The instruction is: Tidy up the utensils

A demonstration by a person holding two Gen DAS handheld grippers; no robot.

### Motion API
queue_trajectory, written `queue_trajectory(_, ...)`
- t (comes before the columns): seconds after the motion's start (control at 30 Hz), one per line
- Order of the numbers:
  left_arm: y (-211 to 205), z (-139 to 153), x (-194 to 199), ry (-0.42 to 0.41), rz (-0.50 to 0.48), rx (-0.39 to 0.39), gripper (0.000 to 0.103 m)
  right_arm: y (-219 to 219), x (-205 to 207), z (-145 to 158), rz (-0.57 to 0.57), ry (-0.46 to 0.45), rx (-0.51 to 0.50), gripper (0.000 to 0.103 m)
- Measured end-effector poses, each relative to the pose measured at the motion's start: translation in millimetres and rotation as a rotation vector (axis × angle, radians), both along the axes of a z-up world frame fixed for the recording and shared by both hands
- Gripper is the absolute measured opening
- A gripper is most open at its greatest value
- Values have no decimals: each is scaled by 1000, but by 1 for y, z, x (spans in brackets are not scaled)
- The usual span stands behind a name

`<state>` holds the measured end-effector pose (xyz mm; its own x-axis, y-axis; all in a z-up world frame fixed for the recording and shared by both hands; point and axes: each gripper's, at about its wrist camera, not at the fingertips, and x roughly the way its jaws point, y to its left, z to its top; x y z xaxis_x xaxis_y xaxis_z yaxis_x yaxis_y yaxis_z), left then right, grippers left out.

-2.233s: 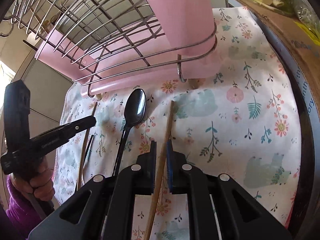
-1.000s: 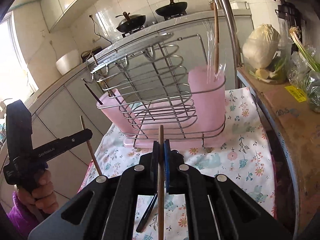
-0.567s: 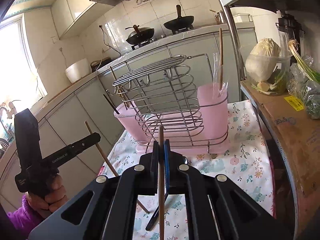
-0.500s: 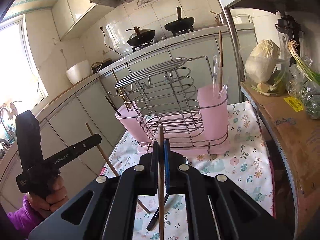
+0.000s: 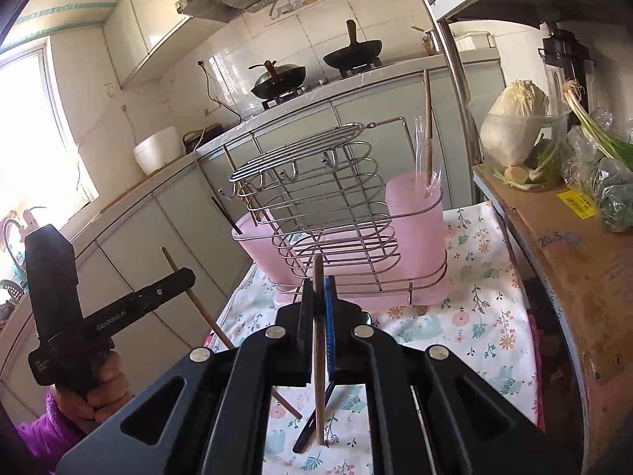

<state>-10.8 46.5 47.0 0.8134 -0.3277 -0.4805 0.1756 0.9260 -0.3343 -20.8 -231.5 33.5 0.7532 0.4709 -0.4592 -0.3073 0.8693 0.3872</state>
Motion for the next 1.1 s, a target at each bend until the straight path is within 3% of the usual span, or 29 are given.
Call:
queue_trajectory(0.5, 7, 41, -2, -84, 9, 19, 5, -23, 6, 42, -23, -55, 23, 5)
queue_trajectory(0.87, 30, 110, 14, -181, 35, -14, 5, -47, 21, 137, -109, -239, -32, 5)
queue_trajectory(1.1, 41, 152, 26, -247, 69, 11, 5, -56, 49, 180, -179, -327, -67, 5)
